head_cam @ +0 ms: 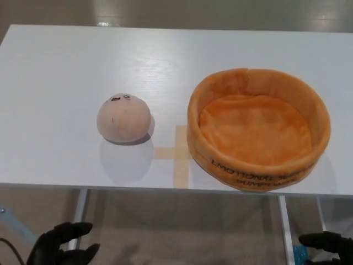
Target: Use the left hand to pick up the pink round toy on the left and place it inside the orange plate on the desk.
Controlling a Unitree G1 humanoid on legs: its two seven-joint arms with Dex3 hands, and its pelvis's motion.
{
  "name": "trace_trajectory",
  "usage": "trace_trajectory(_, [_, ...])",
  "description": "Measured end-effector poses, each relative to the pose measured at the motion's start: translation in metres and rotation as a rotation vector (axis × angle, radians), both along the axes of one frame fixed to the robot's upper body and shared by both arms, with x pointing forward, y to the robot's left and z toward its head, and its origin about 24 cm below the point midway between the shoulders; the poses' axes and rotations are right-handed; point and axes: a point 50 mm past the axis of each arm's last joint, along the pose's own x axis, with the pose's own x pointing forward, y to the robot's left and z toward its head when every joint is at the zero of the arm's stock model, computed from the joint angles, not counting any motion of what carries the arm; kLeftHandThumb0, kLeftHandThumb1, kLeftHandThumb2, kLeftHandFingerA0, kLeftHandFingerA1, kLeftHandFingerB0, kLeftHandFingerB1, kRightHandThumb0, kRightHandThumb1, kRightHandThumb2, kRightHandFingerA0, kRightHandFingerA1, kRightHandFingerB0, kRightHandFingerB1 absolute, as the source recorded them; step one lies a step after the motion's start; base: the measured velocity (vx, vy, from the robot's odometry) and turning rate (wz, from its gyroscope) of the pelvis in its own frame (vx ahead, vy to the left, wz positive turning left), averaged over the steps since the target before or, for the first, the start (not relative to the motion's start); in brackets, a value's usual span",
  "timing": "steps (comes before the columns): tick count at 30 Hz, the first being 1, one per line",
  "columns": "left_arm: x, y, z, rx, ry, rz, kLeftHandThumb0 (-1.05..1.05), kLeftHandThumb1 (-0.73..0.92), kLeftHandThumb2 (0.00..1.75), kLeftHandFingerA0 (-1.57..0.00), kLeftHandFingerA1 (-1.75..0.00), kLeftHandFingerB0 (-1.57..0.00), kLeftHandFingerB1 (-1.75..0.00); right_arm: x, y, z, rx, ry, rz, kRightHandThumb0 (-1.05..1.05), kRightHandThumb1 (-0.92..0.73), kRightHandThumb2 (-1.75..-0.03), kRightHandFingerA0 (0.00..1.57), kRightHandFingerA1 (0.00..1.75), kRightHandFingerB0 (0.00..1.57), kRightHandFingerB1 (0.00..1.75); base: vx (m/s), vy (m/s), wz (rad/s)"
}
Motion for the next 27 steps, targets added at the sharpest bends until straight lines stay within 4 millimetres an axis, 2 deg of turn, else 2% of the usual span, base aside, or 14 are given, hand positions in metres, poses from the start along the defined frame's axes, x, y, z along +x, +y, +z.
trace_trajectory(13, [-0.004, 0.001, -0.003, 0.001, -0.008, -0.008, -0.21, 0.66, 0.58, -0.42, -0.42, -0.42, -0.37, -0.005, 0.000, -0.001, 0.002, -0.029, 0.004, -0.13, -0.67, -0.59, 0.67, 0.63, 0.63, 0.48, 0.00, 0.000, 0.00])
trace_trajectory(19, [-0.016, 0.002, -0.009, 0.003, 0.015, -0.030, -0.25, 0.66, 0.59, -0.33, -0.39, -0.34, -0.34, -0.014, -0.001, -0.006, 0.002, -0.020, 0.004, -0.13, -0.67, -0.59, 0.65, 0.59, 0.62, 0.48, 0.00, 0.000, 0.00])
trace_trajectory(27, [-0.027, 0.012, -0.008, 0.008, 0.036, -0.116, -0.27, 0.63, 0.59, -0.35, -0.38, -0.31, -0.32, -0.019, -0.001, -0.009, -0.001, -0.013, 0.006, -0.12, -0.66, -0.59, 0.67, 0.63, 0.63, 0.49, 0.00, 0.000, 0.00])
